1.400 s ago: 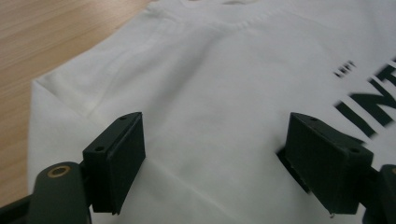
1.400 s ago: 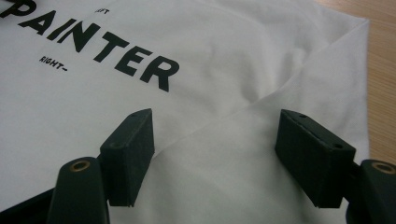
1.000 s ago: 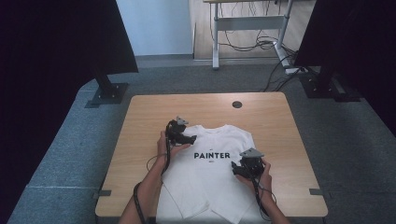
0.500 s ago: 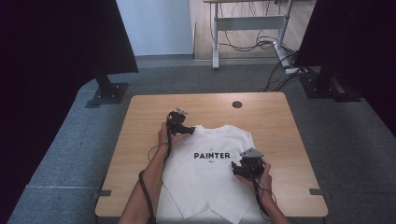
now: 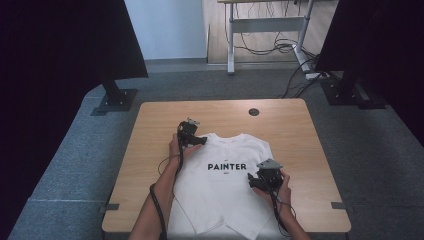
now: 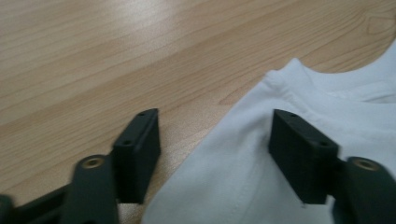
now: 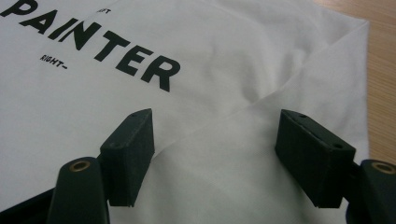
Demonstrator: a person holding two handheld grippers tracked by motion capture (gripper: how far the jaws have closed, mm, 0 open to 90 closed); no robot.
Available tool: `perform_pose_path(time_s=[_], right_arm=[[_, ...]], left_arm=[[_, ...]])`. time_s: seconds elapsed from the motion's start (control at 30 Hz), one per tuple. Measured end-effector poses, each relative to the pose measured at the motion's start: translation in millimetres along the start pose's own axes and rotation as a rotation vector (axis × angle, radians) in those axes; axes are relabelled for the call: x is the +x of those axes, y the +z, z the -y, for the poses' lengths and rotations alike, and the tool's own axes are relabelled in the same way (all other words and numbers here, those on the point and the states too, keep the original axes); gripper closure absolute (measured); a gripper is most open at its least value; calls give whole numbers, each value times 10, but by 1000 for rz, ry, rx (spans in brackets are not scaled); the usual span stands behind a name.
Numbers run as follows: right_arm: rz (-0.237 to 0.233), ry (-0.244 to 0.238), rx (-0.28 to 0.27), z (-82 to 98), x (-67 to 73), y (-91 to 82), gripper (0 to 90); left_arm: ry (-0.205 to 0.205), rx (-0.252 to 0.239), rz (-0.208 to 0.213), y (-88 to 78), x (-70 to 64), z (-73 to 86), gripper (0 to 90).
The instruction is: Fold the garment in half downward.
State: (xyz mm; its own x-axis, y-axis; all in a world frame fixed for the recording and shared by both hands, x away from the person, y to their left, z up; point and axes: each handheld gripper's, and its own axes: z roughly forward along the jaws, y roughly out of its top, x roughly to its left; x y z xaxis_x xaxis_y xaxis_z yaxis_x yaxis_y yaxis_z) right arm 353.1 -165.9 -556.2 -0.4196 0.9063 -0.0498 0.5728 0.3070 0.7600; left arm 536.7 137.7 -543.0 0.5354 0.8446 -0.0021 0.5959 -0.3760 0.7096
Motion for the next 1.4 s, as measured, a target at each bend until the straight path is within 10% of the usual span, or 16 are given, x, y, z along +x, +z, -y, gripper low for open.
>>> perform_pose_path(time_s=[0.27,0.53,0.77,1.4], right_arm=[[3,-2,-1,1,4,-1,280],[2,-2,-1,0,3,-1,279],[3,-2,-1,1,4,-1,279],[4,-1,0,0,4,-1,277]], left_arm=[[10,-28,50,-28,-63,38,700],[-13,-27,46,-32,-103,37,821],[8,-48,-15,-108,-185,5,855],[1,-127,-17,-299,-239,-23,860]])
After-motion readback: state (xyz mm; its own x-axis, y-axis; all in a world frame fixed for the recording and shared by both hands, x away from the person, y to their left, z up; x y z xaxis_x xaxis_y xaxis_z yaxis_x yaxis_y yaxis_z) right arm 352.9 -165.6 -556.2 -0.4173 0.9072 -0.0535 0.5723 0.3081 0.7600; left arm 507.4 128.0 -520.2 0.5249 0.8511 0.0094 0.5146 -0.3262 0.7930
